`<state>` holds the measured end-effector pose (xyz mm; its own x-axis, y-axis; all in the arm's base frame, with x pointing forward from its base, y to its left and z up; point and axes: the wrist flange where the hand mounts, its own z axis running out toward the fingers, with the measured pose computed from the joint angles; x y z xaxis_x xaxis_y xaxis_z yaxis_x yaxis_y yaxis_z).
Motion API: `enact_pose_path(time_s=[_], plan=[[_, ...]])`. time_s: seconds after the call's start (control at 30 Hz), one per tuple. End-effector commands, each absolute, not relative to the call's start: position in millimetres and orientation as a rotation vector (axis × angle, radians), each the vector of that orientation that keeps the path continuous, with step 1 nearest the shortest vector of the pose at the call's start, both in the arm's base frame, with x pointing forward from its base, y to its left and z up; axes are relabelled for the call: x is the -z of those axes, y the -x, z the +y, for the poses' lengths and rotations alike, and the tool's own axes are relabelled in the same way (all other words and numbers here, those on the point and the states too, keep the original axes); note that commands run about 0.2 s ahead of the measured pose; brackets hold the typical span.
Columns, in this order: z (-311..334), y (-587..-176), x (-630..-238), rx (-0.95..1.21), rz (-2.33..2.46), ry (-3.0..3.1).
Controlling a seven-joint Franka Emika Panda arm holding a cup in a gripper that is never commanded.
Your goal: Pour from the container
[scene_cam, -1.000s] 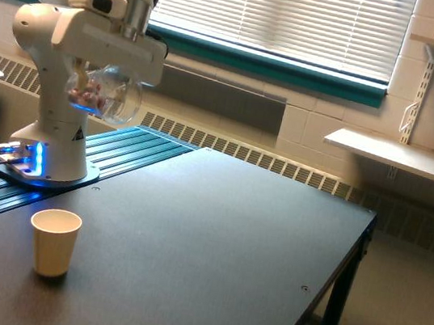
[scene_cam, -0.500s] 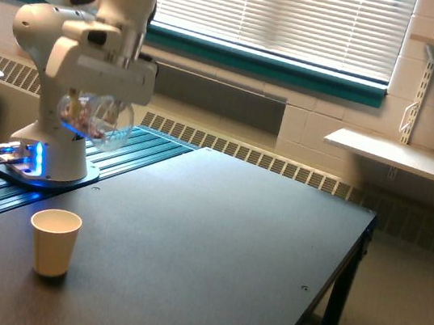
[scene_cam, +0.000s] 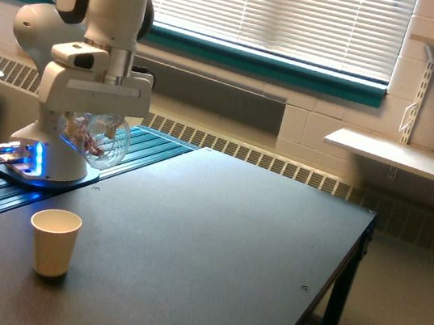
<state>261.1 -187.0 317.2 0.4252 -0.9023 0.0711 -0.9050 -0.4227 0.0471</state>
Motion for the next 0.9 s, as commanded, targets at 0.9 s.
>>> enact_pose_path(time_s=[0.9], plan=[[-232, -258, -295, 0.027, -1.646, -2.441]])
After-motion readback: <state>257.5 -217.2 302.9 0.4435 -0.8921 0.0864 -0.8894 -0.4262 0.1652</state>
